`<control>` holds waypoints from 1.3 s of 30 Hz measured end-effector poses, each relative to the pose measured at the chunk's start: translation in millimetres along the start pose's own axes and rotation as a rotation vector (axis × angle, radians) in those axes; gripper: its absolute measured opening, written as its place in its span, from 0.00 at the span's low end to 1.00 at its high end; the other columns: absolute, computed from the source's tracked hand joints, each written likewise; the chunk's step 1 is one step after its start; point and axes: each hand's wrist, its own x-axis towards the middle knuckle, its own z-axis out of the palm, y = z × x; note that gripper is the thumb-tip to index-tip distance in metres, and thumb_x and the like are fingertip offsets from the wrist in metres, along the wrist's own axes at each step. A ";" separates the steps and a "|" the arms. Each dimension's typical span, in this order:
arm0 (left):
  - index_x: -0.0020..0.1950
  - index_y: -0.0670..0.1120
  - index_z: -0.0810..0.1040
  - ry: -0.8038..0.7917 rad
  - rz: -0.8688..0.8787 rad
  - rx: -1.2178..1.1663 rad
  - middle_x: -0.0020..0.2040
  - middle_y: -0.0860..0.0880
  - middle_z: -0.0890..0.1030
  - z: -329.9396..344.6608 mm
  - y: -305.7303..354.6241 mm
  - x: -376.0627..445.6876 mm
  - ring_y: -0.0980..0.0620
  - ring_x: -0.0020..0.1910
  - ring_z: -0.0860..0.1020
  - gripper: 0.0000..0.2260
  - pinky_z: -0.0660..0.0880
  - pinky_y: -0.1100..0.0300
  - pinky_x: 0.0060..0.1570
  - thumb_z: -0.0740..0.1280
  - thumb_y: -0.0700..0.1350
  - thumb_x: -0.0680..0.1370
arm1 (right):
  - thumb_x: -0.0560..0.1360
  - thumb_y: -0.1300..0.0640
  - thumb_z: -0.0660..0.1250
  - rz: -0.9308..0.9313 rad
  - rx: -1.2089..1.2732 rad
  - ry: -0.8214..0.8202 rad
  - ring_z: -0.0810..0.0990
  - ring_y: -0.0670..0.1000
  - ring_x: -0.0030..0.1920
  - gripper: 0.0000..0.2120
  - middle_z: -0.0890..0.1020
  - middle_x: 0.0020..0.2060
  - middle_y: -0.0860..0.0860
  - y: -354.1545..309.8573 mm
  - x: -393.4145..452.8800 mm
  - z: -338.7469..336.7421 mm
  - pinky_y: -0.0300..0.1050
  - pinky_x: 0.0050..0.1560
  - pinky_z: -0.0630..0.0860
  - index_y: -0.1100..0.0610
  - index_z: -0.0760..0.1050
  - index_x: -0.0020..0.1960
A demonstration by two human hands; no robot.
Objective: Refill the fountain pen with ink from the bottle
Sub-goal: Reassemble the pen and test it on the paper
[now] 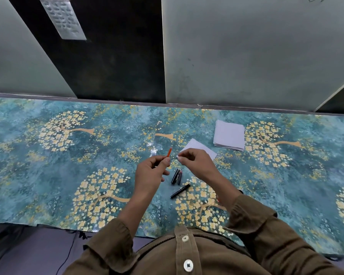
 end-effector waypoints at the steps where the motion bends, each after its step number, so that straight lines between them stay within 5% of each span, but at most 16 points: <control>1: 0.47 0.49 0.84 -0.015 -0.003 0.010 0.41 0.48 0.85 1.8 -1.4 -0.3 0.54 0.33 0.82 0.03 0.77 0.60 0.31 0.71 0.43 0.78 | 0.77 0.55 0.71 0.024 0.169 -0.040 0.85 0.50 0.44 0.08 0.86 0.45 0.54 -10.2 -7.4 0.8 0.50 0.48 0.80 0.57 0.83 0.53; 3: 0.49 0.45 0.84 -0.056 -0.005 0.027 0.41 0.45 0.86 5.4 -4.1 -1.1 0.53 0.33 0.83 0.03 0.79 0.60 0.33 0.70 0.42 0.79 | 0.77 0.58 0.71 0.060 0.401 -0.115 0.85 0.48 0.42 0.05 0.86 0.44 0.54 -21.3 -21.1 4.0 0.51 0.46 0.82 0.58 0.83 0.52; 9: 0.49 0.45 0.85 -0.206 0.000 0.121 0.41 0.42 0.86 18.4 -15.2 -2.1 0.42 0.40 0.85 0.03 0.83 0.55 0.39 0.73 0.42 0.77 | 0.75 0.60 0.73 0.132 0.453 0.007 0.86 0.52 0.46 0.04 0.87 0.45 0.55 -7.0 -46.2 2.3 0.46 0.42 0.82 0.56 0.85 0.50; 14: 0.56 0.47 0.82 -0.248 0.024 0.519 0.48 0.50 0.84 30.4 -38.0 2.0 0.51 0.46 0.81 0.12 0.78 0.58 0.46 0.75 0.47 0.74 | 0.76 0.61 0.72 0.202 0.454 0.220 0.83 0.52 0.43 0.03 0.86 0.41 0.55 10.2 -61.4 -11.1 0.49 0.40 0.82 0.56 0.85 0.47; 20: 0.61 0.47 0.79 -0.323 0.234 0.968 0.58 0.47 0.81 41.2 -64.0 -4.9 0.46 0.56 0.79 0.15 0.76 0.52 0.51 0.71 0.51 0.77 | 0.76 0.61 0.71 0.227 0.479 0.299 0.85 0.51 0.41 0.04 0.87 0.40 0.54 22.3 -84.2 -20.7 0.48 0.39 0.82 0.57 0.84 0.50; 25: 0.54 0.43 0.80 -0.342 0.373 1.131 0.52 0.45 0.80 52.3 -66.6 -4.1 0.42 0.52 0.79 0.12 0.76 0.49 0.46 0.70 0.51 0.77 | 0.76 0.61 0.71 0.236 0.487 0.331 0.86 0.49 0.39 0.05 0.87 0.42 0.56 25.8 -105.7 -23.0 0.46 0.38 0.83 0.58 0.84 0.52; 32: 0.51 0.46 0.84 -0.380 0.346 1.094 0.47 0.46 0.85 58.6 -66.1 -6.0 0.43 0.48 0.82 0.09 0.73 0.56 0.40 0.70 0.50 0.76 | 0.77 0.63 0.71 0.224 0.524 0.384 0.85 0.53 0.40 0.04 0.85 0.42 0.58 28.2 -130.4 -21.0 0.51 0.40 0.83 0.58 0.84 0.50; 39: 0.47 0.51 0.83 -0.449 0.337 0.611 0.40 0.58 0.82 52.5 -30.9 -25.7 0.62 0.40 0.79 0.04 0.72 0.69 0.39 0.74 0.48 0.74 | 0.78 0.61 0.70 0.156 0.447 0.418 0.84 0.45 0.33 0.05 0.86 0.40 0.57 3.1 -142.1 -34.5 0.45 0.35 0.80 0.60 0.83 0.52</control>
